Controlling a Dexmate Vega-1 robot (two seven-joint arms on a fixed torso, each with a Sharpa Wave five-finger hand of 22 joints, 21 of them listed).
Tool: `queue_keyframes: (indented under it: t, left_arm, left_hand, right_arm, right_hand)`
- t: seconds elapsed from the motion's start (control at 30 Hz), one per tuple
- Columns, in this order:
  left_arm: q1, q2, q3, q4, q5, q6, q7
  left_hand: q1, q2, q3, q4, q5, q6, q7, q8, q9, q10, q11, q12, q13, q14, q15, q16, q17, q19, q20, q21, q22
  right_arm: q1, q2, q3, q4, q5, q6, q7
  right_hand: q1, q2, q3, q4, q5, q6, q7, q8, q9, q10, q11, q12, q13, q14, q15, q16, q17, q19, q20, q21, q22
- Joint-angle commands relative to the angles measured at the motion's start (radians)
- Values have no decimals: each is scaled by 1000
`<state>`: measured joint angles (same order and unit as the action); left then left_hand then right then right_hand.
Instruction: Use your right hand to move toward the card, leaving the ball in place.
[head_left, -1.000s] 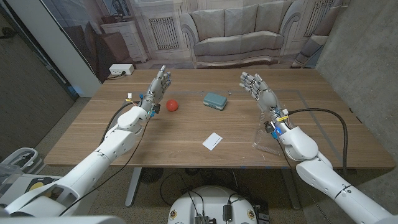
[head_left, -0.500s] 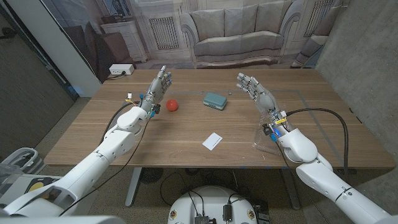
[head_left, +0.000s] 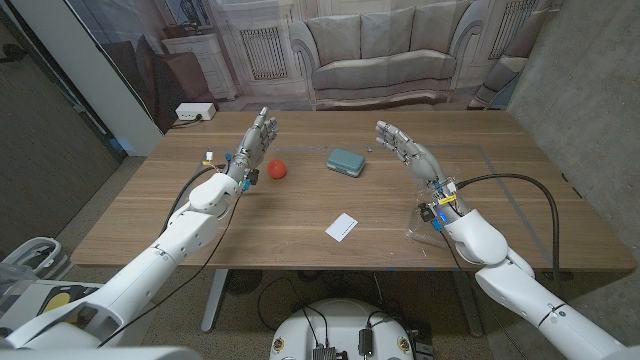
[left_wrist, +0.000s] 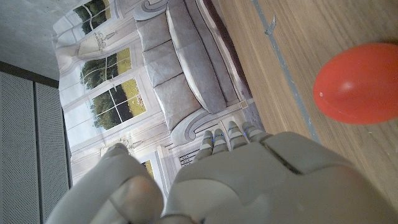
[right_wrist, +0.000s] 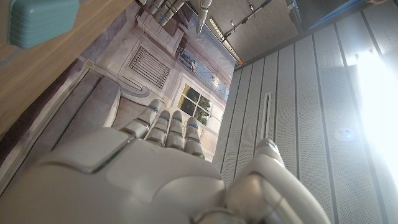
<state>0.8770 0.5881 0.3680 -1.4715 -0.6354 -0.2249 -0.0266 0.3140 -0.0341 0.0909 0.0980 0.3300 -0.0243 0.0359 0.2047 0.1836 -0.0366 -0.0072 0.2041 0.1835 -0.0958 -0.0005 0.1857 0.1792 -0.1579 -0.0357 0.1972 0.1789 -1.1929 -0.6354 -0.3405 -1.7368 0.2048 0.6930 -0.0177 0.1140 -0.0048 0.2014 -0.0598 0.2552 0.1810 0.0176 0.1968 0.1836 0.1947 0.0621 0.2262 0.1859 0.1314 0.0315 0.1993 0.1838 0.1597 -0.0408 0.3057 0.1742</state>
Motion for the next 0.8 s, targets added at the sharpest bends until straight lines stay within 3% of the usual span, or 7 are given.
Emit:
queue_keyframes:
  t: [0.03, 0.8]
  left_arm:
    - [7, -7, 5, -4, 6, -13, 4]
    - [41, 2, 5, -47, 17, -16, 26]
  left_hand:
    - [8, 0, -4, -1, -4, 11, 3, -1, 4, 8, 0, 5, 4, 4, 5, 6, 3, 2, -14, 6, 3]
    - [11, 4, -8, -1, -5, 15, 2, -1, 4, 12, 0, 5, 4, 7, 5, 5, 3, 3, -12, 6, 4]
  right_arm:
    - [-14, 1, 6, -9, -78, 17, -30]
    - [-44, 3, 30, -39, -263, 9, -111]
  right_hand:
    - [8, 0, 0, -4, -2, 8, -5, 7, 5, 6, -3, 4, 2, 7, -4, -3, 1, 9, -10, -7, 6]
    - [11, 1, -1, -8, 0, 18, -9, 9, 5, 14, -24, 4, 2, 13, -12, -4, 1, 13, -12, -17, 6]
